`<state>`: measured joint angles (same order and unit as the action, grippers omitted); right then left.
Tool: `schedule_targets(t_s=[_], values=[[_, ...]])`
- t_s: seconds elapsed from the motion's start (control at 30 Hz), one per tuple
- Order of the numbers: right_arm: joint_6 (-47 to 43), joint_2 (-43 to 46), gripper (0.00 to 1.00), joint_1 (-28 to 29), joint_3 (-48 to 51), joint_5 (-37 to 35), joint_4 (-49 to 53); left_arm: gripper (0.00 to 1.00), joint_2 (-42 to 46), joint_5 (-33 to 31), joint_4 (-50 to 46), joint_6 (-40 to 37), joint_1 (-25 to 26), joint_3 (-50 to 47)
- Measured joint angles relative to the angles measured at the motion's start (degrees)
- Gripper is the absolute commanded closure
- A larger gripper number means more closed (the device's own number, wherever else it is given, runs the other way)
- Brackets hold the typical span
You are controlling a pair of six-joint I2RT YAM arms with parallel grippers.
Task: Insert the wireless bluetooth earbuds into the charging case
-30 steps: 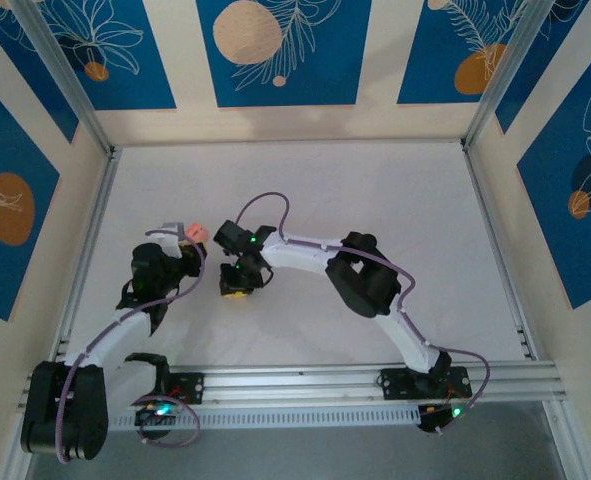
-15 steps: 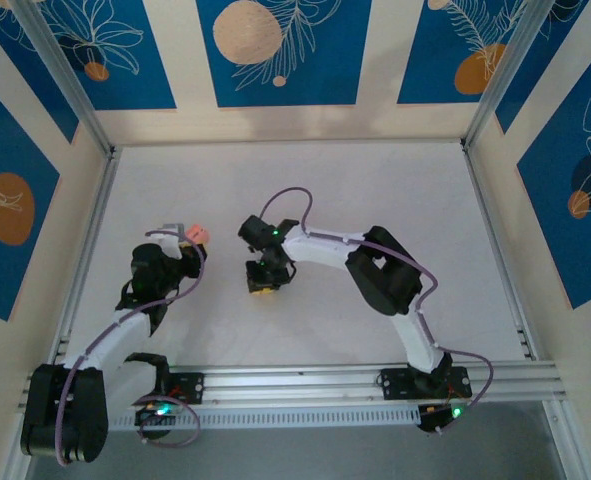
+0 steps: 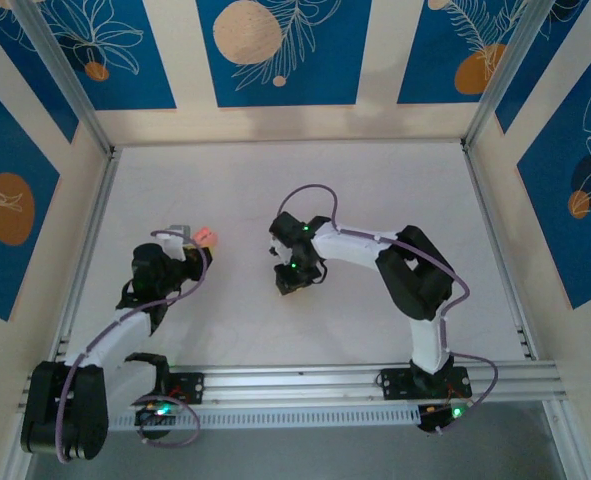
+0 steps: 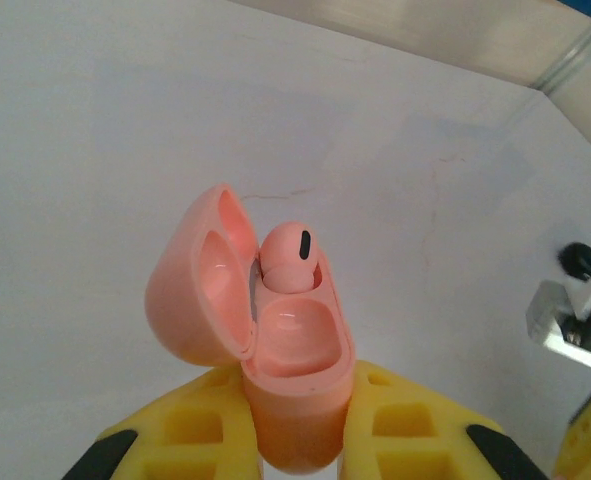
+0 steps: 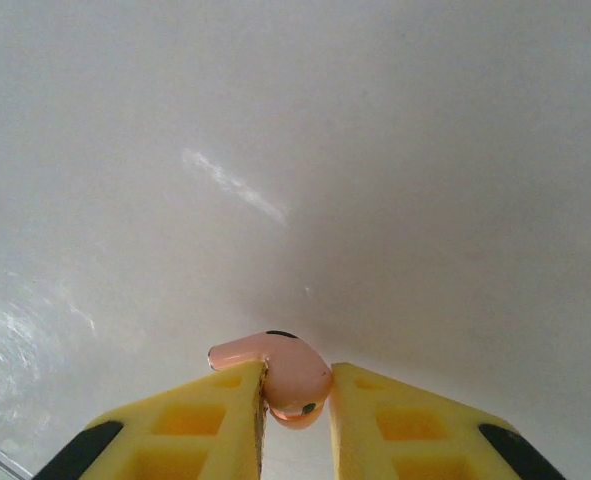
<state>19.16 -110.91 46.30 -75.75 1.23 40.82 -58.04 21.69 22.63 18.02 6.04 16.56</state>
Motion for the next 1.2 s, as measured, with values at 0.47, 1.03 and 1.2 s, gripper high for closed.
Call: schedule_targets(t_s=[0.47,1.03,1.2], values=[[-7.8,14.2,0.76,-1.1,12.4,-5.2,-10.8,0.86,-15.3,12.0,10.3,-2.9,8.7,2.6],[-20.0,34.4,0.76,-4.0,23.1,-10.3,-21.1,0.85,-24.4,19.9,11.6,-17.5,21.3,8.3],[-22.4,36.1,0.76,-3.7,23.1,-11.6,-22.2,0.85,-26.4,22.4,10.1,-21.2,22.5,10.2]])
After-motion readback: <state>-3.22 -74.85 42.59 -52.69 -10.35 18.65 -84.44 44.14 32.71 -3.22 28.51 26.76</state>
